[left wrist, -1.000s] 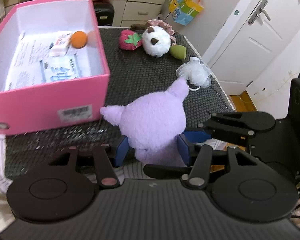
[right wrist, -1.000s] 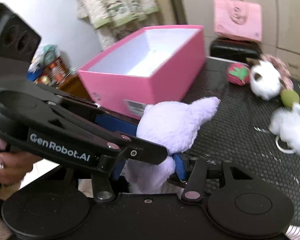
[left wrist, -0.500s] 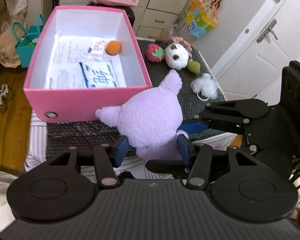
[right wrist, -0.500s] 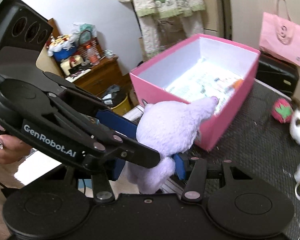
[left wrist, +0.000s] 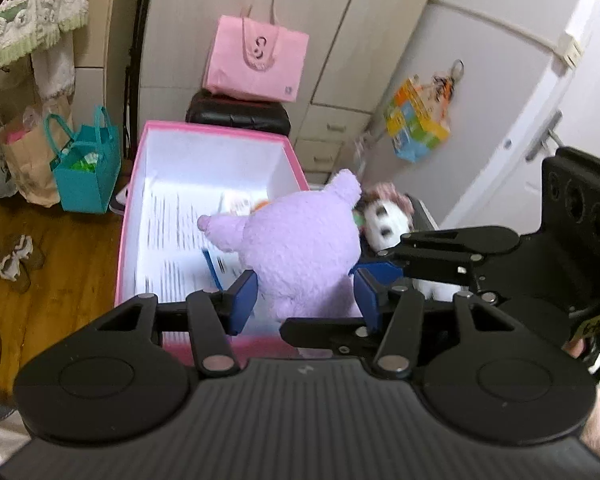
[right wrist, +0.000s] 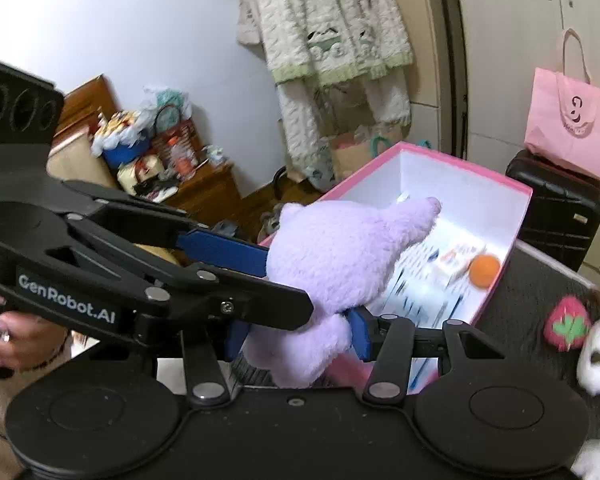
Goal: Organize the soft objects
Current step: 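Lower the purple bear into the box and open the left gripper, then withdraw the left gripper from the box back over the table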
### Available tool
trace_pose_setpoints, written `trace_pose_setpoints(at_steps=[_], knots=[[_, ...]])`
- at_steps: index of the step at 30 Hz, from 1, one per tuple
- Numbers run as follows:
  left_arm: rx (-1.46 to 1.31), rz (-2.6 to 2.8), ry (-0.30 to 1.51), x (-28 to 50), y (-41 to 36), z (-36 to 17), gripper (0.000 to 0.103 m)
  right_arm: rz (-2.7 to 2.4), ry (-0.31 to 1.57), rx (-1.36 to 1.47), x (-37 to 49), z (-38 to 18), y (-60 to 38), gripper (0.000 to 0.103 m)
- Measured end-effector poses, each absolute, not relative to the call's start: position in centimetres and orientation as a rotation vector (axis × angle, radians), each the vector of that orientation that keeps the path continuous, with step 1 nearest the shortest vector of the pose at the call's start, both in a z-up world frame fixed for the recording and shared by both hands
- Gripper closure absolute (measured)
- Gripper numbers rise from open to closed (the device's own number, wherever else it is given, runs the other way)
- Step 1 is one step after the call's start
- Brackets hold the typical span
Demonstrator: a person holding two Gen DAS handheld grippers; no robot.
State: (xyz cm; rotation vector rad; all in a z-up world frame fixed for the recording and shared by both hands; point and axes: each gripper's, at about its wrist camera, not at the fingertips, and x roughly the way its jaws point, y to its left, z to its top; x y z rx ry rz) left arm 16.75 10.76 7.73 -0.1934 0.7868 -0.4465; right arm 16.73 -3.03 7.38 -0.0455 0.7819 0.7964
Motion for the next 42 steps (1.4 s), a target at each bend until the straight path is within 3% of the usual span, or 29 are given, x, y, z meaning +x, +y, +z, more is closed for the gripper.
trace_pose_setpoints(at_steps=[12, 21, 26, 28, 29, 42], knots=[[-0.28, -0.389, 0.893, 28.9, 11.9, 2.4, 0.055, 0.692, 0.85, -0.113, 27.2, 3.1, -0.3, 0.049], [-0.305, -0.352, 0.965, 32.6, 12.5, -0.8, 0.058, 0.686, 0.939, -0.101, 32.1, 0.0, -0.1, 0.049], [-0.282, -0.296, 0.942, 32.4, 12.4, -0.7, 0.058, 0.682, 0.934, -0.135, 32.7, -0.7, 0.7, 0.048], [-0.251, -0.279, 0.927, 32.2, 12.1, -0.3, 0.055, 0.659, 0.911, -0.203, 32.3, -0.6, 1.2, 0.039], [-0.227, -0.278, 0.922, 31.9, 12.0, -0.1, 0.054, 0.638, 0.895, -0.237, 31.9, -0.5, 1.2, 0.028], [-0.021, -0.333, 0.793, 24.3, 10.6, 5.0, 0.05, 0.65, 0.725, -0.269, 24.7, 4.3, -3.6, 0.027]])
